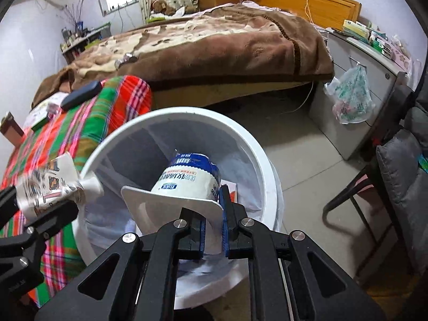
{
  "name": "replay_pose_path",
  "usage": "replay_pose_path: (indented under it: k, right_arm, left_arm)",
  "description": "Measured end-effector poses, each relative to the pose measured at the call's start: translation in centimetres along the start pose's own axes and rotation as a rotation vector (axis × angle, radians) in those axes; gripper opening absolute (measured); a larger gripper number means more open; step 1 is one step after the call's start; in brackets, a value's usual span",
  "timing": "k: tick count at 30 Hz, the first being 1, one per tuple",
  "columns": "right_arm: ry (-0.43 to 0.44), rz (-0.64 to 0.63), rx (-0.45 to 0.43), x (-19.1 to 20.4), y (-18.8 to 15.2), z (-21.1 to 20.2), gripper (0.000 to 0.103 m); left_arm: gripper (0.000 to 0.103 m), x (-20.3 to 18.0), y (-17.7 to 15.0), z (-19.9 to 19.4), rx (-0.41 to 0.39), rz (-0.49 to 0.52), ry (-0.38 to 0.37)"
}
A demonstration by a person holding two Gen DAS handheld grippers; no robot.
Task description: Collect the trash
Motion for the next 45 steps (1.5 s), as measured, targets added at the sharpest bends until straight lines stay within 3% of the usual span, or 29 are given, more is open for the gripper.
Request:
replay_pose_path:
  k: [2, 7, 12, 15, 24, 31, 37, 42, 45]
  right_arm:
    - [0.013, 0.007, 0.005, -0.1, 0.0, 0.0, 0.02]
    - [0.053, 0.027, 0.007, 0.1, 0.0, -0.4, 0.053]
    - [0.058, 0.041, -0.013, 0.3, 0.2, -1.2, 0.053]
    - [0.049, 0.048, -0.038, 0.4, 0.3, -2.0, 0.053]
    - [0.032, 0.046, -0.127, 1.5, 0.4, -4.9, 0.053]
    - [0.008, 0.045, -0.185, 2.4, -0.5, -7.6, 0.053]
    - [-0.02, 0.024, -0.232, 3.6, -1.8, -9.7, 0.053]
    - [-0.025, 0.038, -0.267, 4.3, -2.9, -11.0, 0.053]
    - [-0.026, 0.039, -0.285, 4.6, -3.4, -11.7, 0.053]
  left_arm:
    - [0.052, -0.2, 0.0, 0.1, 0.001, 0.004, 0.0]
    - [0.052, -0.2, 0.1, -0.4, -0.007, -0.007, -0.004]
    - [0.053, 0.0, 0.2, -1.5, -0.026, -0.02, 0.002]
    - [0.061, 0.3, 0.2, -2.4, -0.046, -0.026, 0.009]
    - [0.061, 1.0, -0.2, -6.2, -0.115, -0.033, 0.061]
    - [0.061, 1.0, -1.3, -10.0, -0.177, 0.031, 0.155]
    - [0.061, 1.1, -2.6, -13.0, -0.205, -0.001, 0.169]
    - [0.061, 1.2, -3.5, -16.0, -0.266, 0.08, 0.297]
    - [0.061, 0.9, -4.2, -16.8, -0.267, 0.045, 0.258]
Point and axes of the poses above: each gripper's, at about its wrist camera, not at the fingertips, and z roughly the way its jaws point, x to its left, y to its top, the point moved 10 cm from there along z, roughly the way its jaws point, and after that the axes turned 15 degrees about -x, right-handed, at the moved point
